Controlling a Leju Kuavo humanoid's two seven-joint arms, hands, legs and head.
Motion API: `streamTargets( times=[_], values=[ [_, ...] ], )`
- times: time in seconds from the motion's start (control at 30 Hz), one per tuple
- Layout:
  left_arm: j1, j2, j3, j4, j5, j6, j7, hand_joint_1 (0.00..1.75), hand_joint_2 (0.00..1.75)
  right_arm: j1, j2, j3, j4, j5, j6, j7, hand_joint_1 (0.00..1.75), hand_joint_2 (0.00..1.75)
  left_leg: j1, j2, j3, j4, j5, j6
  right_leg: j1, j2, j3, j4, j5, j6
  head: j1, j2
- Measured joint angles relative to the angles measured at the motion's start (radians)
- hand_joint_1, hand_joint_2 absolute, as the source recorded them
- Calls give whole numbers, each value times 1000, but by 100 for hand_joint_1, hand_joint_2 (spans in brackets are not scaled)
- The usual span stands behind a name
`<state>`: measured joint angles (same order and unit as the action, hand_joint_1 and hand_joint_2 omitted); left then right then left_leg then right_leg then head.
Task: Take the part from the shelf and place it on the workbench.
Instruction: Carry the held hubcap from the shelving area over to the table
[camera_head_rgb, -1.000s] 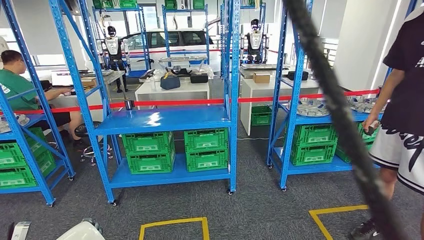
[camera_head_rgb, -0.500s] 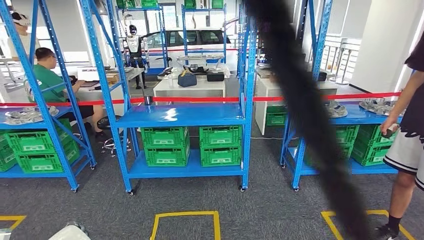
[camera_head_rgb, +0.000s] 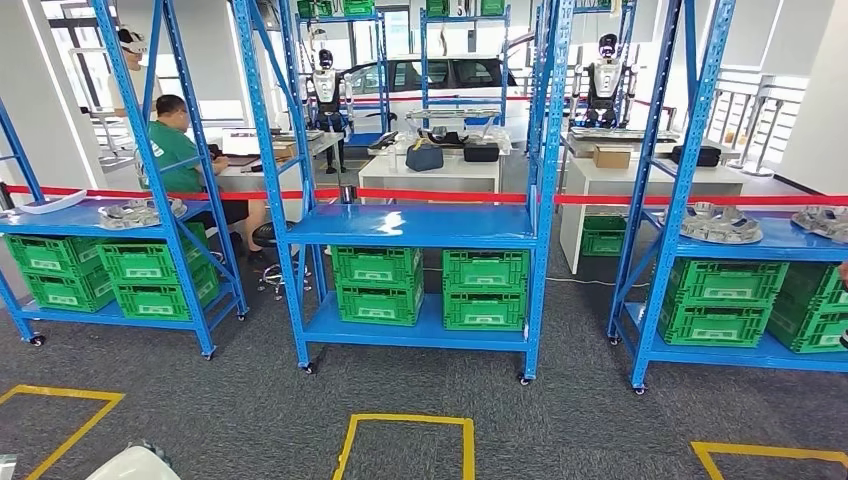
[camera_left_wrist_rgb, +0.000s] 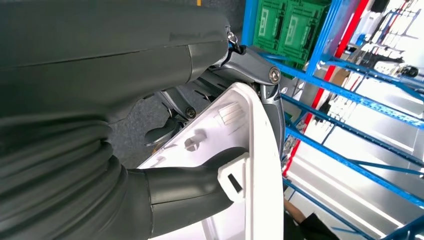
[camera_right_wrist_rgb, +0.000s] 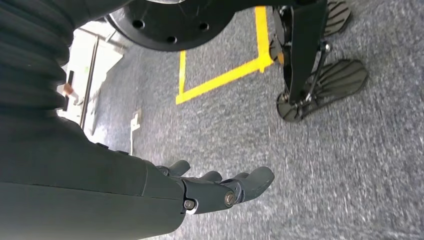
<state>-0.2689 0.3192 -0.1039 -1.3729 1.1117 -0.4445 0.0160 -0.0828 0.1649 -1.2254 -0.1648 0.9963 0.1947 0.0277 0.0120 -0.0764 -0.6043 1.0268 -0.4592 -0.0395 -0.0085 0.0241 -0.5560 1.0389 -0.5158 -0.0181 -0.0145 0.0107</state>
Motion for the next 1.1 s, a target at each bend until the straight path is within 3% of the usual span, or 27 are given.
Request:
streamTargets(
  times=[0.07, 0.13, 0.17, 0.2, 0.23, 0.3, 0.37, 0.43, 0.5, 0.57, 0.63, 0.7, 0.73, 0.77, 0.8, 0.83, 0.87, 0.93, 1.0, 1.07, 1.1],
  values=[
    [3, 6, 7, 0, 5, -2, -3, 175, 175, 0, 0, 0, 0, 2, 0, 0, 0, 175, 1, 29, -22, 41, -28, -10, -2, -18, -1, -6, 7, -15, -1, 0],
    [4, 9, 12, 0, 7, -4, -4, 175, 175, 2, 0, 0, 0, 5, 0, 2, 0, 175, 1, 63, -71, 156, -95, -18, 0, -37, -5, -7, 10, -22, -2, 0],
    [5, 9, 13, 1, 7, -4, -5, 175, 175, 3, 0, 0, 0, 6, -1, 2, 0, 175, 1, 68, -97, 218, -124, -21, 1, -48, -8, -7, 10, -23, -2, 0],
    [7, 9, 13, 2, 8, -4, -4, 175, 175, 4, 0, 0, 0, 7, -1, 3, 0, 175, 2, 70, -113, 259, -137, -22, 2, -59, -10, -6, 11, -24, -2, 0],
    [8, 10, 15, 4, 8, -5, -4, 175, 175, 5, 0, 1, 0, 8, 0, 2, 0, 175, 2, 71, -109, 262, -131, -22, 3, -70, -12, -5, 11, -24, -2, 0],
    [8, 13, 18, 7, 10, -6, -4, 175, 175, 5, 0, 1, 0, 10, 1, 0, 0, 175, 0, 85, -46, 161, -78, -16, 5, -92, -11, -4, 10, -24, -2, 0],
    [7, 20, 22, 8, 13, -9, -6, 175, 175, 4, 0, 2, 0, 12, 2, 0, 0, 175, -8, 123, 24, 35, -41, -4, 9, -110, -9, -5, 10, -20, -2, 0],
    [6, 23, 25, 8, 14, -10, -7, 175, 175, 4, 0, 3, 0, 15, 2, 0, 0, 175, -16, 149, 44, -6, -39, 4, 12, -118, -8, -5, 10, -17, -2, 0],
    [6, 23, 26, 8, 15, -10, -7, 175, 175, 4, 0, 3, 0, 15, 2, 0, 0, 175, -16, 148, 44, -8, -37, 5, 13, -119, -8, -5, 9, -16, -2, 0],
    [6, 24, 27, 8, 17, -11, -8, 175, 175, 4, 0, 3, 0, 17, 2, 1, 0, 175, -17, 135, 42, -10, -32, 10, 13, -128, -8, -6, 11, -10, -1, 0],
    [8, 30, 32, 9, 21, -13, -14, 175, 175, 2, -1, 4, 0, 21, 5, 1, 0, 175, -10, 104, 41, -17, -21, 24, 10, -96, -19, 27, -14, 7, -1, 0],
    [12, 33, 36, 9, 24, -14, -25, 175, 175, 3, -1, 7, 0, 25, 9, -1, 0, 175, -2, 76, 39, -24, -11, 37, 6, -44, -69, 140, -78, 20, 0, 0],
    [15, 33, 37, 9, 24, -14, -30, 175, 175, 5, -1, 8, 0, 26, 10, 0, 0, 175, -2, 65, 36, -23, -9, 39, 5, -34, -101, 208, -107, 22, 0, 0],
    [18, 32, 39, 8, 23, -14, -33, 175, 175, 8, -1, 9, 0, 27, 9, 1, 0, 175, -2, 54, 33, -22, -9, 39, 4, -30, -127, 259, -122, 23, 0, 0],
    [22, 32, 40, 8, 23, -14, -34, 175, 175, 10, -1, 9, 0, 27, 7, 1, 0, 175, -1, 42, 31, -19, -8, 39, 3, -29, -134, 273, -116, 23, 0, 0],
    [26, 31, 41, 8, 23, -14, -35, 175, 175, 11, -1, 10, 0, 26, 5, 1, 0, 175, 0, 29, 28, -16, -8, 37, 1, -27, -123, 249, -93, 24, 0, 0],
    [28, 31, 42, 8, 22, -14, -36, 175, 175, 12, -1, 10, 0, 26, 4, 0, 0, 175, 2, 16, 27, -12, -8, 34, -2, -20, -94, 191, -58, 24, 0, 0],
    [30, 29, 44, 6, 21, -14, -39, 175, 175, 12, -1, 10, 0, 27, 7, -2, 0, 175, 3, -8, 19, 0, -11, 23, -8, 18, -34, 64, -10, 24, 0, 0],
    [29, 27, 47, 0, 19, -14, -43, 175, 175, 11, 0, 12, 0, 27, 12, -2, 0, 175, 4, -28, 9, 6, -10, 8, -8, 38, -13, 14, -3, 20, 0, 0],
    [30, 26, 51, -6, 14, -14, -46, 175, 175, 9, 2, 16, 0, 27, 11, 1, 0, 175, 6, -46, 1, 1, -3, -6, -6, 16, -14, 12, 0, 9, 0, 0],
    [30, 25, 54, -9, 10, -13, -46, 175, 175, 8, 2, 17, 0, 27, 10, 1, 0, 175, 6, -38, -3, 3, -3, -11, -7, 6, -13, 9, 3, 2, 0, 0]
  ],
)
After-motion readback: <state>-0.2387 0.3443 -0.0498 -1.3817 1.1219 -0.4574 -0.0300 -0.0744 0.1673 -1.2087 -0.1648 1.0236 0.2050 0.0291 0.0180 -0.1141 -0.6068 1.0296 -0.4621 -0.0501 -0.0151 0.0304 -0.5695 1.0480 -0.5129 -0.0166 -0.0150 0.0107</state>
